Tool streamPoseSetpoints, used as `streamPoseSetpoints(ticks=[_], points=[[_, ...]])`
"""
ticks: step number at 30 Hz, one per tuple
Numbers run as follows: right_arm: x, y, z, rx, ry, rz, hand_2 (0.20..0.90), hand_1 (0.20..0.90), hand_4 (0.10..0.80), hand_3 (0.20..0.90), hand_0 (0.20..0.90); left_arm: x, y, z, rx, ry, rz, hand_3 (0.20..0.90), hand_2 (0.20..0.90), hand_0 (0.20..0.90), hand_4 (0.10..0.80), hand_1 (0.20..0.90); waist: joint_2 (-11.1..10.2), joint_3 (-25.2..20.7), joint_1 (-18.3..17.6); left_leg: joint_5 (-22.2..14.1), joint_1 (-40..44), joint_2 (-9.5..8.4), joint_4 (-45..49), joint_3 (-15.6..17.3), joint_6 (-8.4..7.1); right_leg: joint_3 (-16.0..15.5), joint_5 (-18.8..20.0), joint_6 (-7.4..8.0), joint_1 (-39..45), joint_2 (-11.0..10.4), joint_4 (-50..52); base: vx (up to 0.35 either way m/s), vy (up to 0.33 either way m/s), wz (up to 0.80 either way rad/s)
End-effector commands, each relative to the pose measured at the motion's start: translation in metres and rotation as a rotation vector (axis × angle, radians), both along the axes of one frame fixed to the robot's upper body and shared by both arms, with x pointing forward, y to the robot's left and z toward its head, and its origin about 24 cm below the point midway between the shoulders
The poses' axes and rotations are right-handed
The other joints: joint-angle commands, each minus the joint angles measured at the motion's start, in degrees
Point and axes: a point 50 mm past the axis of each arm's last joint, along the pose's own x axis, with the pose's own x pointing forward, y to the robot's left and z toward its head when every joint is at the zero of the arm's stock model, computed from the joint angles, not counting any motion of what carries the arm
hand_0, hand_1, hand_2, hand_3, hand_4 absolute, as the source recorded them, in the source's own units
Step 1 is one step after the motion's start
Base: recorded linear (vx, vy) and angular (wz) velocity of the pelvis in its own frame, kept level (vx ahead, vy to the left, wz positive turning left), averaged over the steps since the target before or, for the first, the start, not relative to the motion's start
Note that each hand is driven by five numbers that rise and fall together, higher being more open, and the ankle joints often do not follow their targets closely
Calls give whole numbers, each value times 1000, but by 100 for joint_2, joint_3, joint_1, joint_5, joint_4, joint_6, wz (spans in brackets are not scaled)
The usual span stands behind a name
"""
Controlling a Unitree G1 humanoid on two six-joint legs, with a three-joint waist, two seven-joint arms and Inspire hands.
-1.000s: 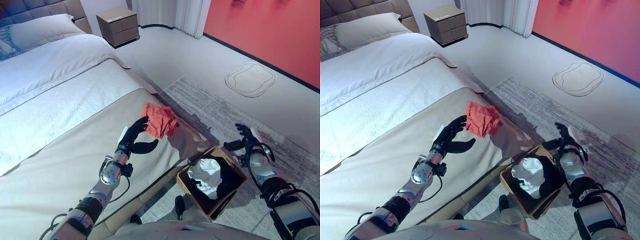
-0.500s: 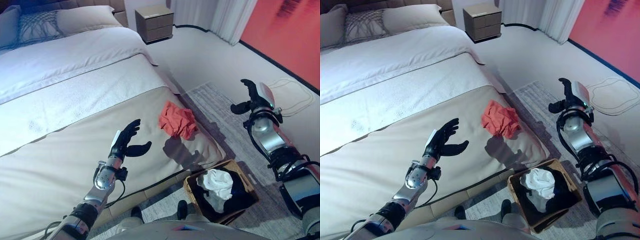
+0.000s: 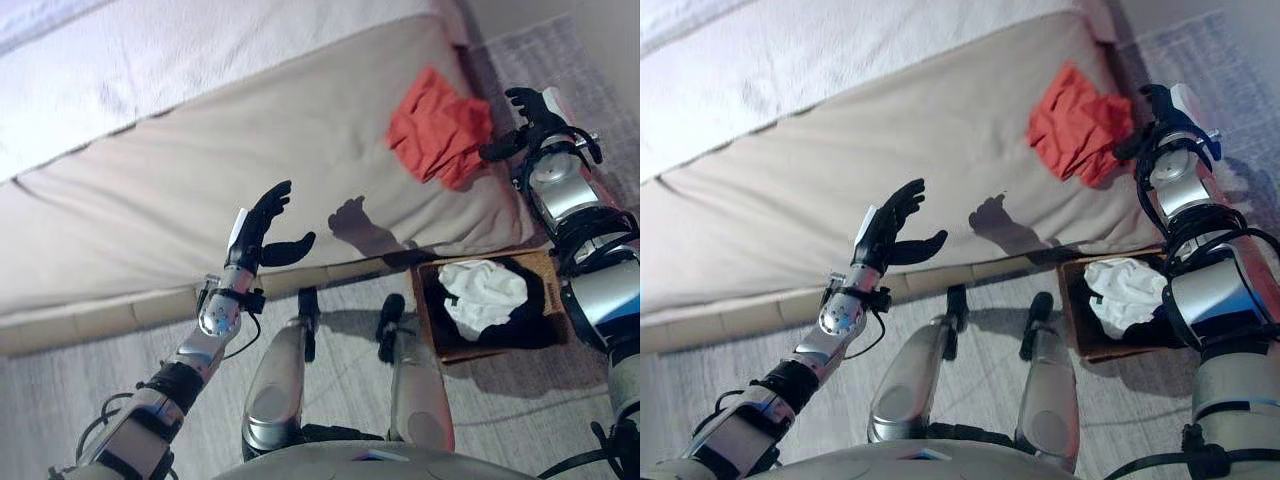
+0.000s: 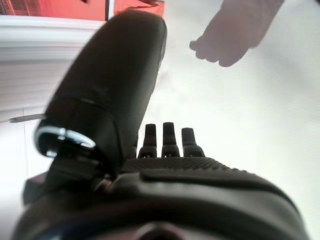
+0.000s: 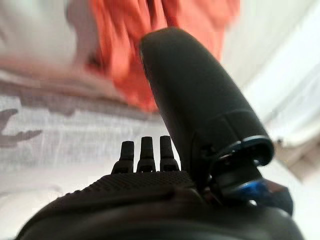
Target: Pick up the clothes from the bed and place them into the basket
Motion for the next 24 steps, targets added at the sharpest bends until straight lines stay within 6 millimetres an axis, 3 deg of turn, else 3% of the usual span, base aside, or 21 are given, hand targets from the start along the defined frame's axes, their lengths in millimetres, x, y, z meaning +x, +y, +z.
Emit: streamPoseSetpoints(ticks=[1,8,16,17,18,24], points=[[3,1,63,33,-174,12,900,900,800,900,900,-6,-11,42,-99,-219,-66,900,900,900,800,900,30,-209,46,-877,-587,-249,1178,-197,143,-403,-715,-283,98,108,747,-15,-19,21],[2,-3,68,177,-218,23,900,900,800,900,900,-10,-6,49,-187,-212,-20,900,900,900,800,900,291,-27,204,-1255,-1634,-543,2258,-235,219,-286,-1100,-299,-901,-15,1856,-11,-33,18],[2,14,118,212,-408,97,900,900,800,900,900,-19,6,52,-226,-211,5,900,900,900,800,900,495,-27,365,-1311,-2601,-548,2831,-215,382,-186,-1223,-355,-1934,6,2556,-63,-10,0],[2,15,123,213,-430,98,509,509,344,444,509,-20,6,53,-230,-213,6,900,900,900,800,900,509,-27,375,-1303,-2651,-552,2852,-215,384,-182,-1230,-354,-1982,8,2592,-52,15,-3],[0,15,130,208,-468,95,300,300,100,200,300,-22,8,53,-233,-214,10,900,900,900,800,900,525,-27,391,-1293,-2707,-542,2882,-202,390,-194,-1237,-356,-2023,8,2623,-47,5,-3],[-11,8,154,230,-613,64,300,300,100,200,300,-28,17,51,-229,-212,15,900,900,900,800,900,529,-27,440,-1259,-2598,-514,2807,-171,384,-244,-1237,-353,-1890,36,2553,-43,-10,-1]])
